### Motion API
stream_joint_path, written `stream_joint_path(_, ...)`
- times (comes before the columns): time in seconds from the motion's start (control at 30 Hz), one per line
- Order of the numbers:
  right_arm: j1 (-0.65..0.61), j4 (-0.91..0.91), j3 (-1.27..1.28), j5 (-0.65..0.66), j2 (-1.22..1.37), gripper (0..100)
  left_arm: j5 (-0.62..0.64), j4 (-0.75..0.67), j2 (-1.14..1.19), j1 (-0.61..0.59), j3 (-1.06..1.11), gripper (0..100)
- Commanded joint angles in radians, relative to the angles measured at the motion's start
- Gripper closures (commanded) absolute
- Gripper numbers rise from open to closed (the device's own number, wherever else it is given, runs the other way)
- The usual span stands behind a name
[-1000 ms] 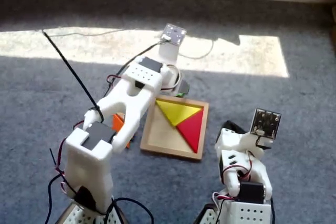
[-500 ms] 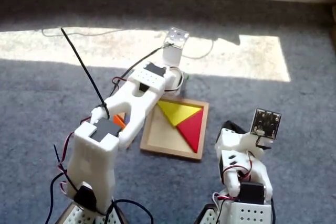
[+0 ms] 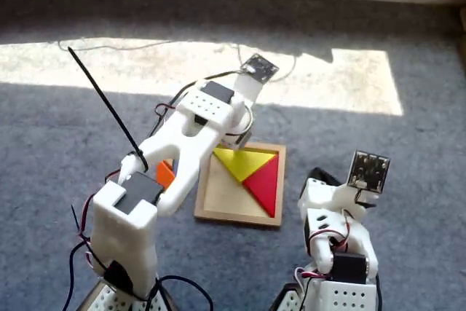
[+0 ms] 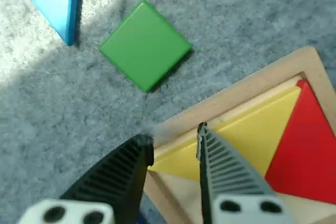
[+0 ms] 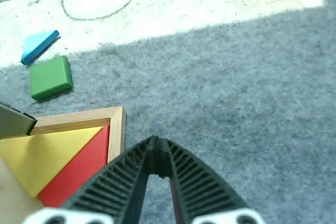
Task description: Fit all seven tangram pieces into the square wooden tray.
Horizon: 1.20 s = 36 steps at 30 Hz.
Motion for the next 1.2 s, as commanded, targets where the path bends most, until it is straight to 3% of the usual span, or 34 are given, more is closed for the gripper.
stream_joint_path(0.0,-0.013,-0.030,-0.001,0.008,-0.015,97.8,-0.009,0.087,-0.140,0.031,-0.018,86)
stream_joint_path(0.33,-0.013,-0.067,-0.001,0.011,-0.015,97.8,0.066,0.322,-0.588,0.041,-0.018,86)
stream_joint_path(0.57,-0.007,-0.064,-0.007,0.011,-0.005,97.8,0.063,0.431,-0.986,-0.093,0.035,86)
stream_joint_path(0.83,-0.010,0.065,-0.143,0.071,-0.002,97.8,0.061,0.414,-1.408,-0.367,0.415,86)
stream_joint_path(1.0,-0.044,0.094,-0.275,0.141,0.021,97.8,0.061,0.282,-1.632,-0.559,0.677,86)
stream_joint_path(1.17,-0.050,0.077,-0.430,0.155,0.274,97.8,0.061,0.100,-1.767,-0.707,0.920,85)
